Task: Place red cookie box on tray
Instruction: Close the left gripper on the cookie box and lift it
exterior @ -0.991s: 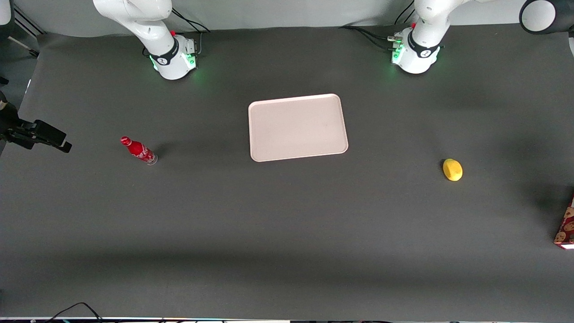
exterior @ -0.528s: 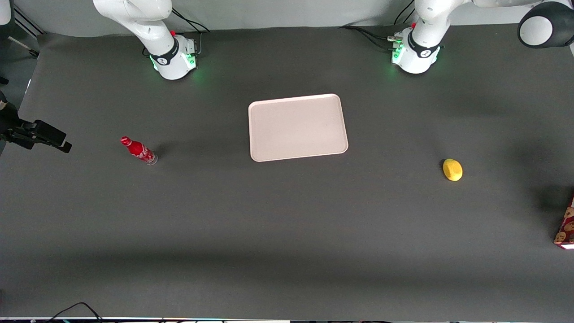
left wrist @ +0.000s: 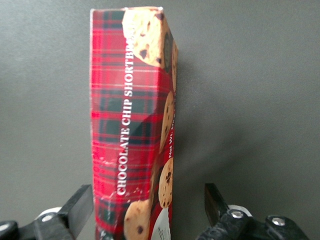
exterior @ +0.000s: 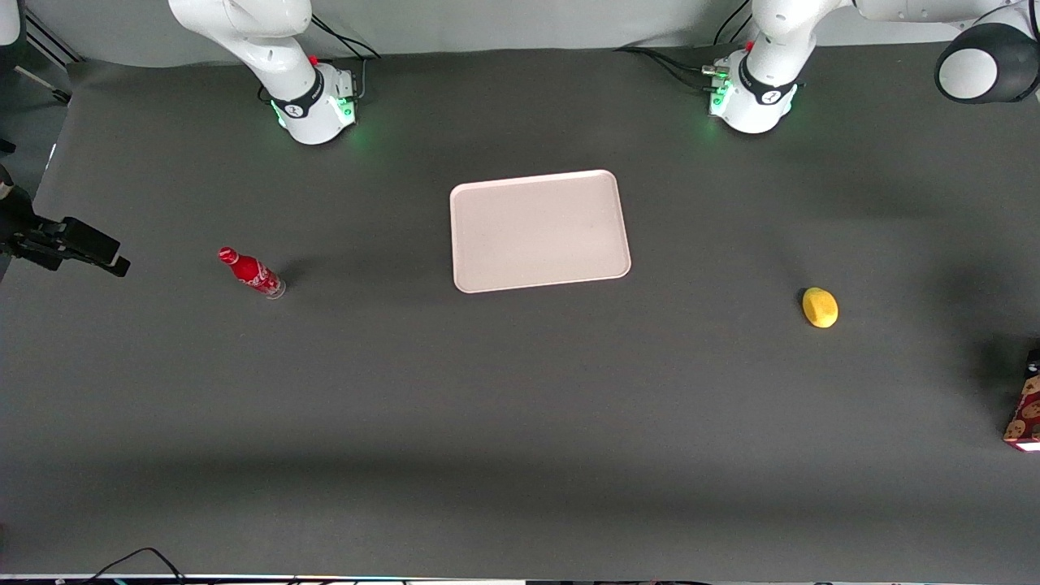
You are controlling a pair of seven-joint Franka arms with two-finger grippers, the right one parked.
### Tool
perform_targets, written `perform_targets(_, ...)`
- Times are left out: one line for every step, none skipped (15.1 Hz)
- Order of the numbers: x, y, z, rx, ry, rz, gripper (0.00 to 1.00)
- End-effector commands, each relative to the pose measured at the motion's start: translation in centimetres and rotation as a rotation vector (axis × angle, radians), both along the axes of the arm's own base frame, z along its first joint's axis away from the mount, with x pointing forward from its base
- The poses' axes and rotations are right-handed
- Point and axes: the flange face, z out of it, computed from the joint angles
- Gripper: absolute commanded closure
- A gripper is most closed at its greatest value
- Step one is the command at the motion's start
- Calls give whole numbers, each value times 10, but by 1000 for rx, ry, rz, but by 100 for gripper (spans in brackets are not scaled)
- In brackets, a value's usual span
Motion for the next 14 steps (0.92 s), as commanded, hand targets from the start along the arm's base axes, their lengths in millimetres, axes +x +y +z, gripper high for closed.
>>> perform_targets(4,4,-7,-6,-24,-14,7)
perform_targets(3,4,-9,-7,-23,-13,15)
perform_targets(3,4,-9,-7,-23,-11,29)
perform_targets(4,4,-9,-5,-22,-13,47)
perform_targets(3,4,-11,-10,-19,-14,64)
perform_targets(1,5,-12,-10,-17,-11,76)
perform_targets(2,5,-11,-9,-19,-9,91)
perform_targets(1,5,-11,-11,-14,-9,100)
perform_targets(2,3,-9,-16,-11,-9,100)
perform_targets(2,3,-4,-17,-9,-8,100)
perform_targets(3,4,4,-12,-15,-9,100)
perform_targets(4,5,12,-3,-26,-15,100)
perform_targets(9,2,27,1,-42,-23,100)
perform_targets(12,-3,50,-4,-50,-28,100)
